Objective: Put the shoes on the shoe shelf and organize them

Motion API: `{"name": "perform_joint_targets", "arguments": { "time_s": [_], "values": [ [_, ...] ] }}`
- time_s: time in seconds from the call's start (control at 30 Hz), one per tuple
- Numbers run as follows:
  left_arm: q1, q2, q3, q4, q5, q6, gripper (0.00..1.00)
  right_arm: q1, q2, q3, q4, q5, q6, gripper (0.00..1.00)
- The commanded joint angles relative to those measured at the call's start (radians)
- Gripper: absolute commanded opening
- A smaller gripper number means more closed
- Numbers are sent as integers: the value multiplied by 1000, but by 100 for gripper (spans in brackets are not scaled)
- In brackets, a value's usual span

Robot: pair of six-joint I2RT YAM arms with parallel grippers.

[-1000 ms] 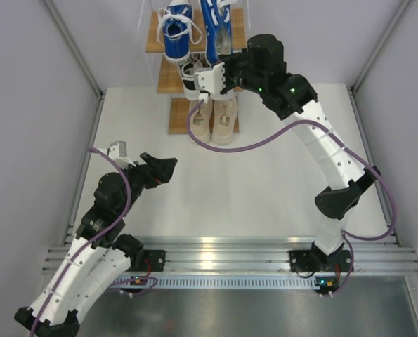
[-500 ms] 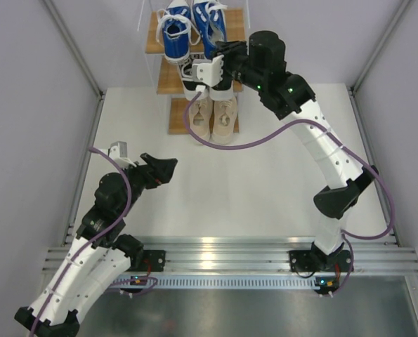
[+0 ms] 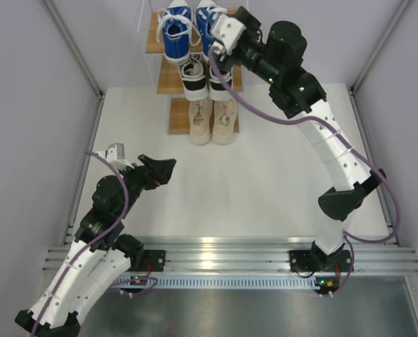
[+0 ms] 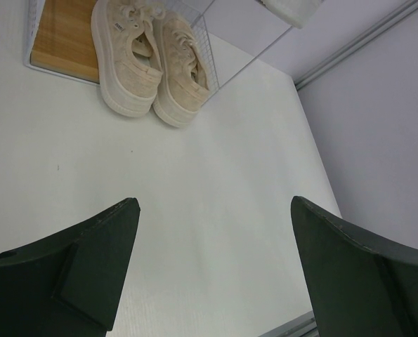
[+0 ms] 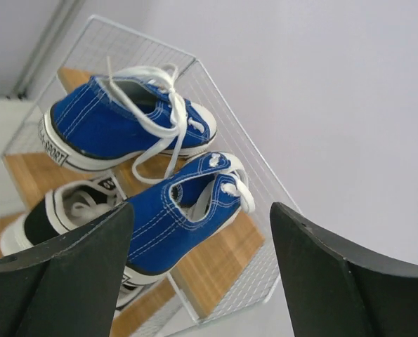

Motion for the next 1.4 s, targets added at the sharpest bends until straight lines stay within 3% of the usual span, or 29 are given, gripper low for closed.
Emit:
{"name": "perform_joint_targets", "arguments": {
  "time_s": [0.0,0.07,0.1,0.13,0.17,0.3,0.93,1.37],
  "values": [
    [3,-18,-11,22,-11,-9,94,-44,-107,5,114,-30,397,77],
    [2,-20,-12,20,-13,-10,94,-93,-138,-27,115,-110,578,64],
    [3,-24,-14,20,-13,-10,94,-112,-147,-69,113,-139,621,50],
    [3,-26,-17,20,-11,-12,94,-136,-166,-92,108,-154,667,41],
    [2,-29,-18,20,-14,-12,94,-141,-173,-112,89,-162,674,28],
    [2,-29,-21,20,-11,-15,94,-153,-184,-190,53,-177,688,2],
    [2,-32,-21,16,-11,-21,94,-74,-55,-160,26,-26,594,0],
    [2,-18,-20,25,-7,-19,94,-29,17,-71,33,-24,579,0]
  ]
}}
